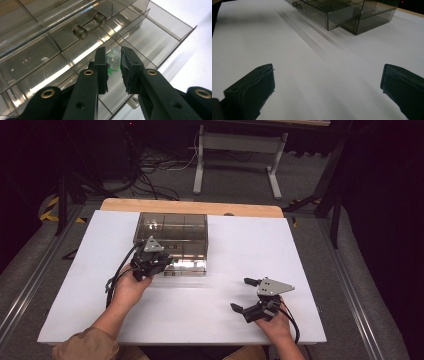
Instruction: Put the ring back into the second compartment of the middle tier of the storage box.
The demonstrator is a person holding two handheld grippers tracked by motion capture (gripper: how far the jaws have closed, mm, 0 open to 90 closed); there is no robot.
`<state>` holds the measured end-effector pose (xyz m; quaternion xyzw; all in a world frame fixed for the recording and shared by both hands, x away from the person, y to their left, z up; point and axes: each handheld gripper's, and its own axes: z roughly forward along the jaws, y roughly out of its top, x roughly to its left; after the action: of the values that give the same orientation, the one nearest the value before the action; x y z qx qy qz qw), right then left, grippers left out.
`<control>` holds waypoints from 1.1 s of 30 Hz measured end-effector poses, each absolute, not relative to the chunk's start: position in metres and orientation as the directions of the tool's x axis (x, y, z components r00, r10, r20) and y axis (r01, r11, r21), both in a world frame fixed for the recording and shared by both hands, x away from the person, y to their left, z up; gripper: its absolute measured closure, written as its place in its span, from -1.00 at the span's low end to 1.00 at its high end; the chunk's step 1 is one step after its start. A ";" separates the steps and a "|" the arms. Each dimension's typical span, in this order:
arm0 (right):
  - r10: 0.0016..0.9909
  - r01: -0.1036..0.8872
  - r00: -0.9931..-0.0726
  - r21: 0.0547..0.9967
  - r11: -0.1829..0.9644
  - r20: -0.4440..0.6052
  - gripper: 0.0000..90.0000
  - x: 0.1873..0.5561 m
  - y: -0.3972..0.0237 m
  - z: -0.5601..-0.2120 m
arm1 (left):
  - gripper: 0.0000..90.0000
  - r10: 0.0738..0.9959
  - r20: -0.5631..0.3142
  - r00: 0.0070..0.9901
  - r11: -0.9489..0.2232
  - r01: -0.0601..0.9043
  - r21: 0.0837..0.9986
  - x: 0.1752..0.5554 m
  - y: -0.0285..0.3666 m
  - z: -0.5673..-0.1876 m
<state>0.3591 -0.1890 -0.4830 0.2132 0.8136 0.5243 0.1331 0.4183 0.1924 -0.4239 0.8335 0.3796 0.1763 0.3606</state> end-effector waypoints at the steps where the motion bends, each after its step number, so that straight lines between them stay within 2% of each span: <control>1: 0.487 0.207 -0.874 0.910 0.359 0.007 -1.00 0.359 -0.189 -0.483 | 0.70 0.758 0.023 0.652 -0.457 0.505 0.733 0.419 0.193 -0.424; 27: 0.483 0.204 -0.876 0.909 0.362 0.004 -1.00 0.359 -0.189 -0.483 | 0.69 0.763 0.014 0.646 -0.466 0.536 0.704 0.427 0.190 -0.434; 33: 0.483 0.205 -0.876 0.909 0.362 0.005 -1.00 0.359 -0.189 -0.483 | 0.51 0.759 0.024 0.650 -0.471 0.524 0.710 0.425 0.191 -0.432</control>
<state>0.3589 -0.1887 -0.4831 0.2112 0.8144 0.5239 0.1328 0.4253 0.1906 -0.4325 0.8404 0.3816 0.1708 0.3448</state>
